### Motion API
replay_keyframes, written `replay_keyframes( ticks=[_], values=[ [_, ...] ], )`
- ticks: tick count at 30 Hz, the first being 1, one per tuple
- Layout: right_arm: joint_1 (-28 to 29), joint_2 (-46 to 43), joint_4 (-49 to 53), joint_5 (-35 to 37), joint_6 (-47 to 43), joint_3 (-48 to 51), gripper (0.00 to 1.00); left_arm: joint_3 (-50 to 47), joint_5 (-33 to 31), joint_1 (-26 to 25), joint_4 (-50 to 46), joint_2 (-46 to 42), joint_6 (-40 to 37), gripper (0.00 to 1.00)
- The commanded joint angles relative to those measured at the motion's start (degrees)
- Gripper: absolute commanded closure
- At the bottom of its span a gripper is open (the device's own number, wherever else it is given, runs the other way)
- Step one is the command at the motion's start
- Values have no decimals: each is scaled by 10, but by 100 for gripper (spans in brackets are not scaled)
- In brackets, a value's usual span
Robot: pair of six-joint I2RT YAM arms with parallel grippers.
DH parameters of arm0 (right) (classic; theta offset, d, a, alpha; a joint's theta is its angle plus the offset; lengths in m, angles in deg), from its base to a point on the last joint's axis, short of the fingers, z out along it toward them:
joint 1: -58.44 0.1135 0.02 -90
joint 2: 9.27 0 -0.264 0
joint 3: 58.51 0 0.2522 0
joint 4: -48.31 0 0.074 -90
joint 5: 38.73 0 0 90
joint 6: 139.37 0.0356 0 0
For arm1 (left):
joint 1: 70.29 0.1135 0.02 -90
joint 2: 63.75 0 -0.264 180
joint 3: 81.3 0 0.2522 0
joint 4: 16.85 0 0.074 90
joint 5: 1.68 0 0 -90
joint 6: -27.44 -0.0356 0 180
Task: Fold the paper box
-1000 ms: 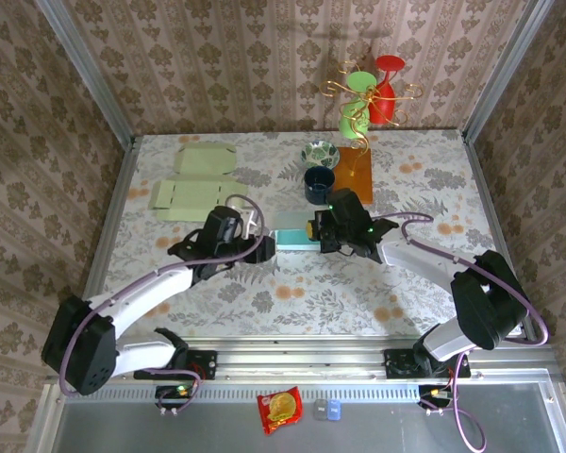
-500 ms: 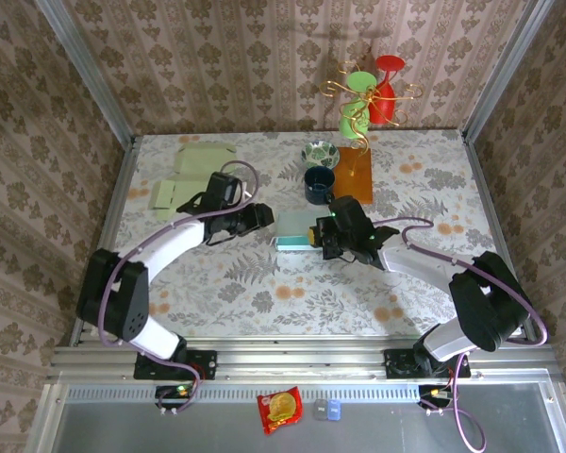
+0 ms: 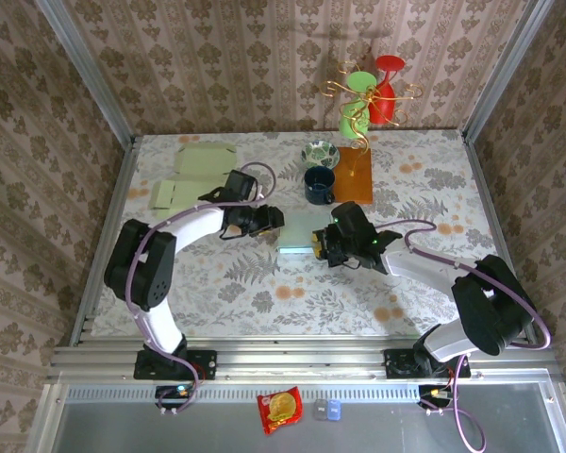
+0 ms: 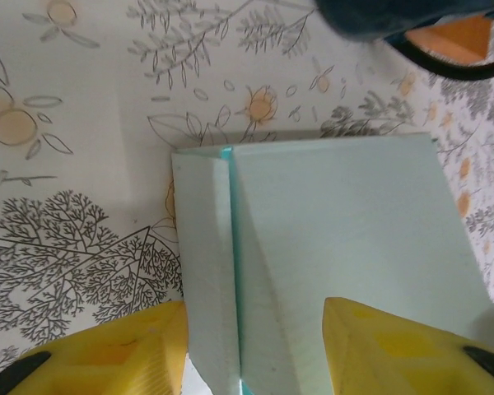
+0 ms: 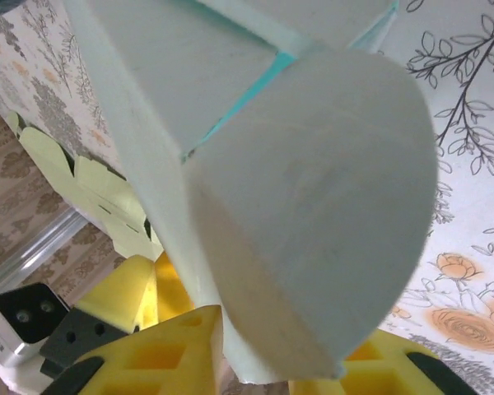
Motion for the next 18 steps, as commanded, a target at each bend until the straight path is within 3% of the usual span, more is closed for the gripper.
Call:
replay_keyframes(
  ticks=[1, 9, 13, 18],
  values=[
    [-10, -24, 38, -16, -45, -1, 61, 2, 9, -7, -8, 5, -22, 53],
    [-64, -88, 232, -46, -325, -74, 33, -12, -5, -13, -12, 15, -41, 56],
    [-119, -103, 271, -76, -479, -83, 30, -14, -8, -14, -11, 17, -51, 57],
    [-160, -27, 312, -114, -652, -135, 30, -17, -5, -16, -4, 18, -55, 58]
  ],
)
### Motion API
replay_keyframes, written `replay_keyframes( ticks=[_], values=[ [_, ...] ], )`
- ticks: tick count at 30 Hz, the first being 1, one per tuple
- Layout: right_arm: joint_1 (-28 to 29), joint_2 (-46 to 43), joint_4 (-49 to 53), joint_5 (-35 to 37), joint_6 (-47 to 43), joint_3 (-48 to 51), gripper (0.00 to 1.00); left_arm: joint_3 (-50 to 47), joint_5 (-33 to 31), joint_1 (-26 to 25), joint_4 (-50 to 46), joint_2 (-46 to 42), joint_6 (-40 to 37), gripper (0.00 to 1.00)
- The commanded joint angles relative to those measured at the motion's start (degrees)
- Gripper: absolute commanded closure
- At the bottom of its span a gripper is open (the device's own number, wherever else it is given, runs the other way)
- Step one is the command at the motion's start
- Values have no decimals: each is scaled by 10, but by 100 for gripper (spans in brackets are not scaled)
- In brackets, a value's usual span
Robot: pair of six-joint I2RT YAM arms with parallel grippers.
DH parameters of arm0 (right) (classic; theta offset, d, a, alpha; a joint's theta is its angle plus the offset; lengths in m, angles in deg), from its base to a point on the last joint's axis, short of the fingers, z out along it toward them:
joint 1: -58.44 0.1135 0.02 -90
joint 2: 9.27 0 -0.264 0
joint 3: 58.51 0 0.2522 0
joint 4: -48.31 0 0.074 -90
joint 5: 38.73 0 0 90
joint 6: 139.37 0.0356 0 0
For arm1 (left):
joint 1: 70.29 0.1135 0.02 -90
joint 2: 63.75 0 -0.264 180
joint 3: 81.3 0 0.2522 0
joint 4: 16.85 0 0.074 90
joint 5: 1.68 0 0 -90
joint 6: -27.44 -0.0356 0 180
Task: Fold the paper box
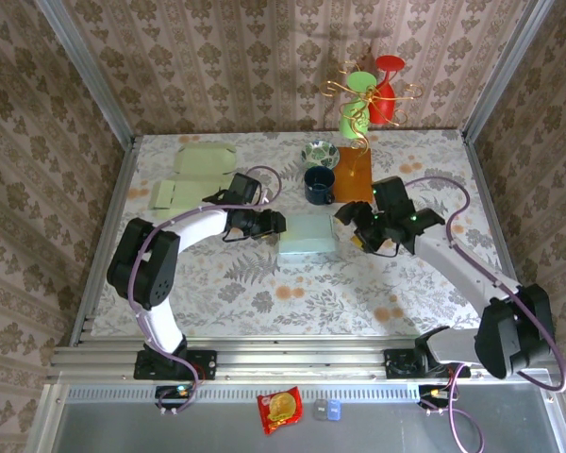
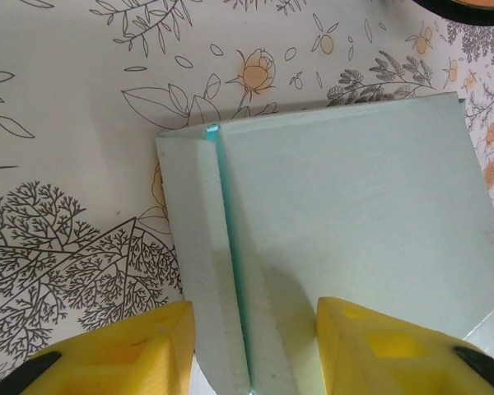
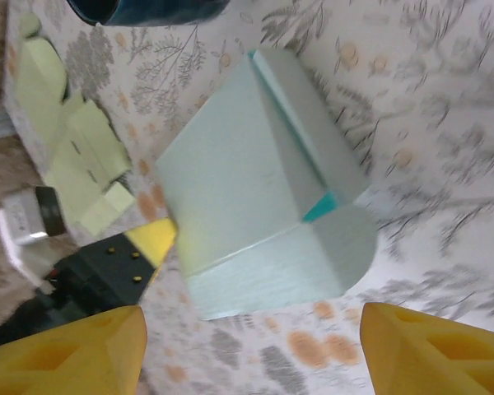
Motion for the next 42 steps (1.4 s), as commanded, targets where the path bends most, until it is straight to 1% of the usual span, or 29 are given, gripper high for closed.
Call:
replay_keyframes(
  ticks=[1, 4, 7, 13, 21, 29, 36, 42],
  values=[
    [-11, 69, 63, -43, -183, -42, 32, -13, -2, -5, -3, 14, -19, 58],
    [-10, 134, 76, -50, -249, -83, 36, -14, 0, -5, 0, 17, -24, 59],
    [-10, 180, 78, -50, -289, -112, 37, -15, 0, -5, 1, 19, -28, 60],
    [-10, 243, 53, -64, -304, -128, 41, -19, -2, -6, 12, 22, -30, 61],
    [-10, 290, 15, -83, -307, -131, 52, -24, 1, -8, 18, 23, -30, 64],
    [-10, 284, -4, -82, -300, -100, 66, -38, 3, -15, 30, 18, -28, 68],
    [-6, 244, -7, -83, -297, -54, 70, -53, 9, -23, 35, 10, -30, 69],
    [-2, 182, 2, -77, -289, -5, 71, -65, 16, -34, 34, -5, -33, 70]
  ],
)
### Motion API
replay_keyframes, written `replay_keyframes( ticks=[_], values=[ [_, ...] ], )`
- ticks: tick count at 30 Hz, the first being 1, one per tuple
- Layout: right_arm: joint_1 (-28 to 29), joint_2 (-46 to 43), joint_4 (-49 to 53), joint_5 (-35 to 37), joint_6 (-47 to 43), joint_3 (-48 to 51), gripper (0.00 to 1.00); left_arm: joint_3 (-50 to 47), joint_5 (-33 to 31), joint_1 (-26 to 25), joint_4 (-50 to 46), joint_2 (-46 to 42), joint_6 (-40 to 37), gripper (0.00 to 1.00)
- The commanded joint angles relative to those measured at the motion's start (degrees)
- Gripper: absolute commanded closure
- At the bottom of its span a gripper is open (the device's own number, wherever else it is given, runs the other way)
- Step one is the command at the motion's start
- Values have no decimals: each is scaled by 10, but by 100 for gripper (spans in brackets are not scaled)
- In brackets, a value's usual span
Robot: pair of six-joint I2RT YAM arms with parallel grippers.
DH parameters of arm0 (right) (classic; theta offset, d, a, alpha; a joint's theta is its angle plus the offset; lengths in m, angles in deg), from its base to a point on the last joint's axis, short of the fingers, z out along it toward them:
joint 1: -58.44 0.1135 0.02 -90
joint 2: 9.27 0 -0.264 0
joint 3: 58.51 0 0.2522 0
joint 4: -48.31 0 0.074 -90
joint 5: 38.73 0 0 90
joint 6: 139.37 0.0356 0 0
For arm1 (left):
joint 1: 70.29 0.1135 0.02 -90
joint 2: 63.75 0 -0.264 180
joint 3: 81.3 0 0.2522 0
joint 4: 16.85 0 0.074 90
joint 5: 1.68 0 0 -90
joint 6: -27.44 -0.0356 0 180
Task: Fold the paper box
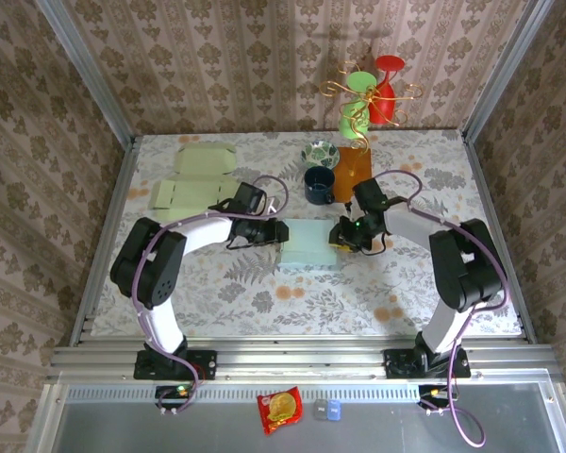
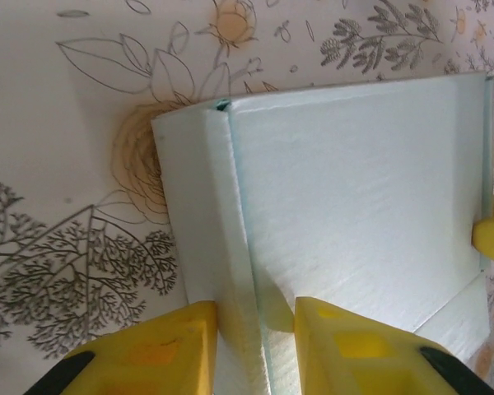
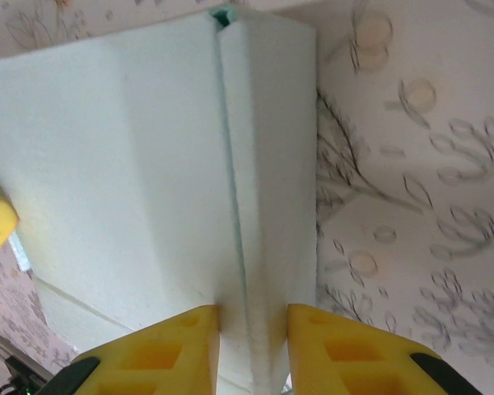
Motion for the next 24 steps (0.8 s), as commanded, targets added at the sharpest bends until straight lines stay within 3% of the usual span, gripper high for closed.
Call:
replay_keyframes(
  ticks=[1, 7, 16, 24],
  values=[
    [6, -46, 25, 8, 4, 26, 70, -23, 6, -12, -27, -16, -14, 70],
    [1, -94, 37, 34, -4, 51, 58, -31, 9, -24, -34, -24, -20, 70],
    [-10, -44, 25, 32, -26, 34, 46, -22, 7, -26, -40, -14, -30, 71],
    [-26, -18, -27, -42, -34, 37, 36, -24, 2, -25, -39, -13, -31, 74]
  ],
)
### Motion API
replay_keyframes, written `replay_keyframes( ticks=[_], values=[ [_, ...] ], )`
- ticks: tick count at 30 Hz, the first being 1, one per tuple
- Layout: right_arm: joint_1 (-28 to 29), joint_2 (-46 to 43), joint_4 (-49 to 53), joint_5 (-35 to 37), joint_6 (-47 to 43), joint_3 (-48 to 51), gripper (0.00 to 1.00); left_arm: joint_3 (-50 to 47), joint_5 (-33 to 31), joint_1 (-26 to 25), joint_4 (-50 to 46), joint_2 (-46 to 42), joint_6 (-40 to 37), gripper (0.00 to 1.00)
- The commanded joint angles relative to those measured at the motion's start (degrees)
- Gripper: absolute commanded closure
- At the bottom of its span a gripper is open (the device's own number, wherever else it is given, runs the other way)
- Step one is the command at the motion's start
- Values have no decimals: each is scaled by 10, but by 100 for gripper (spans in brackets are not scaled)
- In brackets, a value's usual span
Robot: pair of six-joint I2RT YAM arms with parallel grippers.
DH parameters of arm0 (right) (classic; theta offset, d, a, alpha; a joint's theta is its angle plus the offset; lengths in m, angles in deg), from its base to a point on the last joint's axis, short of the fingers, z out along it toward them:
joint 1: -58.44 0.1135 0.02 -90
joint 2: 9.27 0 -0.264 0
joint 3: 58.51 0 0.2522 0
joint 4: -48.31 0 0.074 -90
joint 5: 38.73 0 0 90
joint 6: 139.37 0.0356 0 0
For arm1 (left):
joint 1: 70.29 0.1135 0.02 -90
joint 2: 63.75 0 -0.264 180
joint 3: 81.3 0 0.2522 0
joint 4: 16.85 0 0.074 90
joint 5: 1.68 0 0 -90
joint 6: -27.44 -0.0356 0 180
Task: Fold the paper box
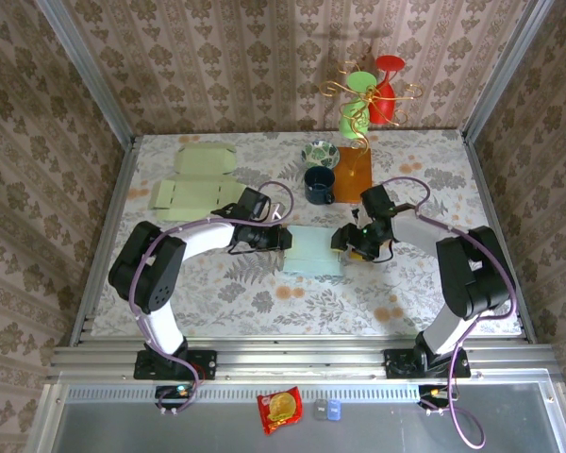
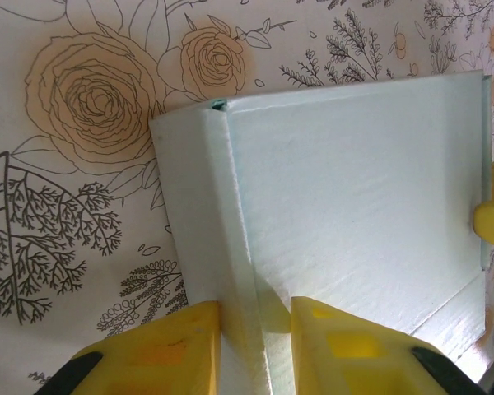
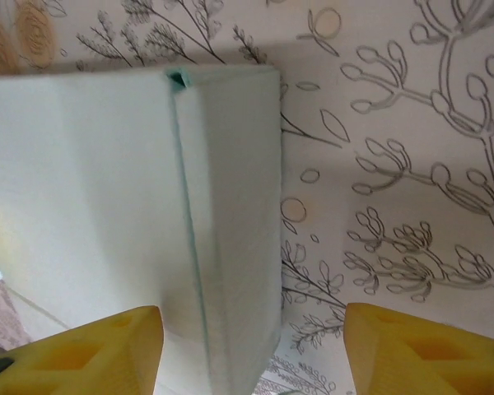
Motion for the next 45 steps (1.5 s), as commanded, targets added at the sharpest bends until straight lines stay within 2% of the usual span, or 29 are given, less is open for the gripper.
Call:
replay_keyframes(
  ticks=[1, 6, 11, 18, 19, 21, 28, 38, 45],
  values=[
    [-5, 9, -28, -48, -16, -3, 36, -5, -3, -3, -36, 2, -15, 74],
    [-7, 19, -41, -79, -20, 2, 31, -12, 4, 5, -30, 3, -8, 76],
    [-9, 20, -56, -104, -15, 6, 28, -48, 34, 38, 3, -4, 14, 77],
    [-10, 27, -76, -132, -9, 9, 24, -51, 40, 52, -9, -5, 0, 77],
    [-10, 29, -91, -143, -2, 13, 19, -52, 39, 52, -7, -4, 1, 77],
    [-9, 31, -116, -161, 17, 17, 18, -54, 40, 52, -2, -2, 4, 77],
    [8, 35, -200, -186, 87, 36, 26, -54, 41, 52, 7, 4, 9, 77],
    [37, 25, -317, -173, 210, 57, 41, -52, 45, 50, 22, 6, 18, 77],
    [39, 16, -325, -159, 236, 59, 47, -50, 47, 49, 24, 7, 19, 77]
  ],
)
